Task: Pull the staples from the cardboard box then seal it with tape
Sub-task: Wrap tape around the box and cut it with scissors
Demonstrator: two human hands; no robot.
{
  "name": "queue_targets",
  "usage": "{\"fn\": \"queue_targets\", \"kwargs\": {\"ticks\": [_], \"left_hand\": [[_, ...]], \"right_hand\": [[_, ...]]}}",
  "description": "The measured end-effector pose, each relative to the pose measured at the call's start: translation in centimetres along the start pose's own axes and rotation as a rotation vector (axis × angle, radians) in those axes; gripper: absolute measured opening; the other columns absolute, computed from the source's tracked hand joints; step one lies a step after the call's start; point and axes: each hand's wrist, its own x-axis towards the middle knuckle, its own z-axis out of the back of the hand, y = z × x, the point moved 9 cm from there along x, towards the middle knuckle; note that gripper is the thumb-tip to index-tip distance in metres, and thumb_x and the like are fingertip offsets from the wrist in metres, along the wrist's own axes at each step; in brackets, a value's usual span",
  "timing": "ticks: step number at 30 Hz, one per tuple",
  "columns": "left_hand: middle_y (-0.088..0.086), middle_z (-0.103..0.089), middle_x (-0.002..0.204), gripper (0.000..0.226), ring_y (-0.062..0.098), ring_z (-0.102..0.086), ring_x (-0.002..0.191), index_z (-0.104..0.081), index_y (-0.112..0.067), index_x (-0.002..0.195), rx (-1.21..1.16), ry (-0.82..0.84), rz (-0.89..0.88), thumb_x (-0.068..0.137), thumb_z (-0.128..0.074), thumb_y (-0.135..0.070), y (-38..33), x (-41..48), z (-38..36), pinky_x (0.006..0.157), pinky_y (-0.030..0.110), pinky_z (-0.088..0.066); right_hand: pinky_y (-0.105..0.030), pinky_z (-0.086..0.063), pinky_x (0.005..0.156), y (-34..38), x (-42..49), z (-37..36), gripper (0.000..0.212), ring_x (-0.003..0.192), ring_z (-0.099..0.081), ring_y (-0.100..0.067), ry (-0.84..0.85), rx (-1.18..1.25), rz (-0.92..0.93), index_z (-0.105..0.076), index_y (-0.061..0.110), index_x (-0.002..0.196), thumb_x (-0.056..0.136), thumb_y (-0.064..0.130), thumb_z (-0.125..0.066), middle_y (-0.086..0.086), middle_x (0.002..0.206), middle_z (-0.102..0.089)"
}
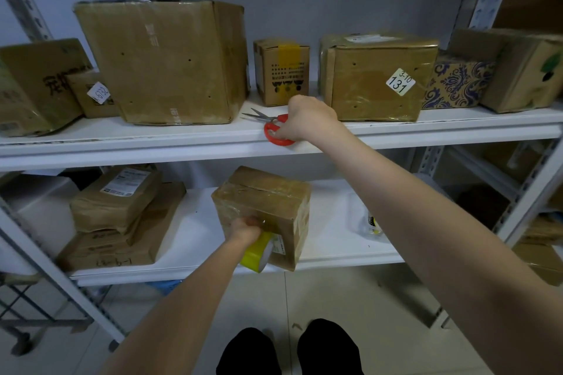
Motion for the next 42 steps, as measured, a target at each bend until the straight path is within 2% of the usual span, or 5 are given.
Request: {"fn": "queue_targets", "kwargs": {"ticks": [11, 15, 18, 23, 42], "left_hand": [[0.009, -0.063, 0.103, 0.007, 0.028, -0.056, 0.105, -0.065, -0.015, 0.092, 0.030, -0.021, -0.017, 0.088, -0.060, -0.015, 0.0, -0.4, 0.6, 0.091, 0.031, -0.044], [0.011, -0.066, 0.108, 0.005, 0.026, -0.057, 0.105, -0.066, -0.016, 0.088, 0.027, -0.006, -0.030, 0.086, -0.062, -0.015, 0.0, 0.0, 0.6, 0.094, 0.031, -0.044], [0.009, -0.066, 0.117, 0.025, 0.028, -0.058, 0.110, -0.067, -0.012, 0.109, -0.005, -0.028, -0.047, 0.085, -0.064, -0.014, 0.1, 0.2, 0.7, 0.097, 0.033, -0.045], [0.009, -0.062, 0.096, 0.005, 0.024, -0.055, 0.098, -0.066, -0.012, 0.083, -0.033, -0.042, -0.006, 0.085, -0.064, -0.009, 0.2, 0.0, 0.7, 0.090, 0.027, -0.042], [0.011, -0.060, 0.097, 0.019, 0.023, -0.056, 0.093, -0.059, -0.012, 0.068, -0.060, 0.093, 0.049, 0.083, -0.068, -0.003, 0.9, 0.8, 0.2, 0.096, 0.036, -0.047]], "right_hand": [[-0.029, -0.052, 0.068, -1.2, -2.8, -2.0, 0.050, 0.084, -0.063, -0.016, -0.078, 0.302, 0.155, -0.065, 0.014, 0.099, 0.076, 0.058, -0.067, 0.002, 0.086, -0.064], [-0.020, -0.037, 0.056, -2.0, -4.6, -7.0, 0.047, 0.059, -0.051, -0.009, 0.319, 0.469, 0.203, -0.058, 0.015, 0.068, 0.080, 0.060, -0.063, -0.002, 0.064, -0.055], [-0.019, -0.034, 0.055, -3.9, -6.9, -12.4, 0.053, 0.058, -0.044, -0.011, 0.687, 0.440, 0.194, -0.054, 0.015, 0.081, 0.082, 0.068, -0.053, -0.001, 0.065, -0.048], [-0.022, -0.038, 0.062, -8.6, -10.6, -19.6, 0.056, 0.066, -0.051, -0.012, 1.081, 0.345, 0.007, -0.050, 0.016, 0.079, 0.081, 0.071, -0.043, 0.000, 0.073, -0.051], [-0.023, -0.025, 0.048, -7.8, -7.8, -26.4, 0.081, 0.053, -0.044, -0.015, 0.925, 0.478, -0.053, -0.047, 0.014, 0.069, 0.053, 0.094, -0.047, -0.007, 0.066, -0.051]]}}
